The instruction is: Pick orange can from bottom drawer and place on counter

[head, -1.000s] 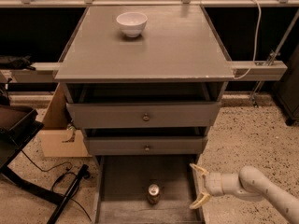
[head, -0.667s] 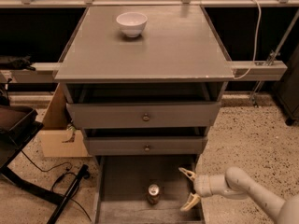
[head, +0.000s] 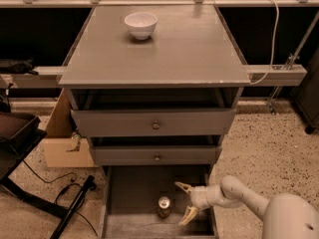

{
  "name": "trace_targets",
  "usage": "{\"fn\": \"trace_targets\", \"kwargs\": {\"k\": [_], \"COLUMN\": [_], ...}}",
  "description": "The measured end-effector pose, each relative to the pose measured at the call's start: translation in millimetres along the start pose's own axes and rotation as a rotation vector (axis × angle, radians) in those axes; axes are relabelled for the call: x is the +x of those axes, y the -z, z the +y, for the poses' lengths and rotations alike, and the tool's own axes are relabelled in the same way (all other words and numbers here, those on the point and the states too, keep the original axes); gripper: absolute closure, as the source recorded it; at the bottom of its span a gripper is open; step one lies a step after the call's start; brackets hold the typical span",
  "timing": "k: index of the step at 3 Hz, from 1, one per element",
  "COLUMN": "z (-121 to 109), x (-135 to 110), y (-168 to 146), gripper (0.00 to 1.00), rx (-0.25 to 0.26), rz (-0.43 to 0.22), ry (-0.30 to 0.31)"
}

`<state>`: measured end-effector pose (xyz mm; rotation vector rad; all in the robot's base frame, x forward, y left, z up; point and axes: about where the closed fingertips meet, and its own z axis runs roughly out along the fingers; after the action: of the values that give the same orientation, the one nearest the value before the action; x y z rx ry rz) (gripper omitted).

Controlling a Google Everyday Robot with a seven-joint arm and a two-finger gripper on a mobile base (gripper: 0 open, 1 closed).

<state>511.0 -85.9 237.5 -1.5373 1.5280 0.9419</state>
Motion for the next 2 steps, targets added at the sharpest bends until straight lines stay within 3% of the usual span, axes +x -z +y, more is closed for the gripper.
{"fn": "trace_targets", "kwargs": {"k": [2], "z": [17], "x": [14], "y": [-72], "gripper": [0.0], "rx": [-0.123], "rz": [0.012], "ry": [-0.067]}}
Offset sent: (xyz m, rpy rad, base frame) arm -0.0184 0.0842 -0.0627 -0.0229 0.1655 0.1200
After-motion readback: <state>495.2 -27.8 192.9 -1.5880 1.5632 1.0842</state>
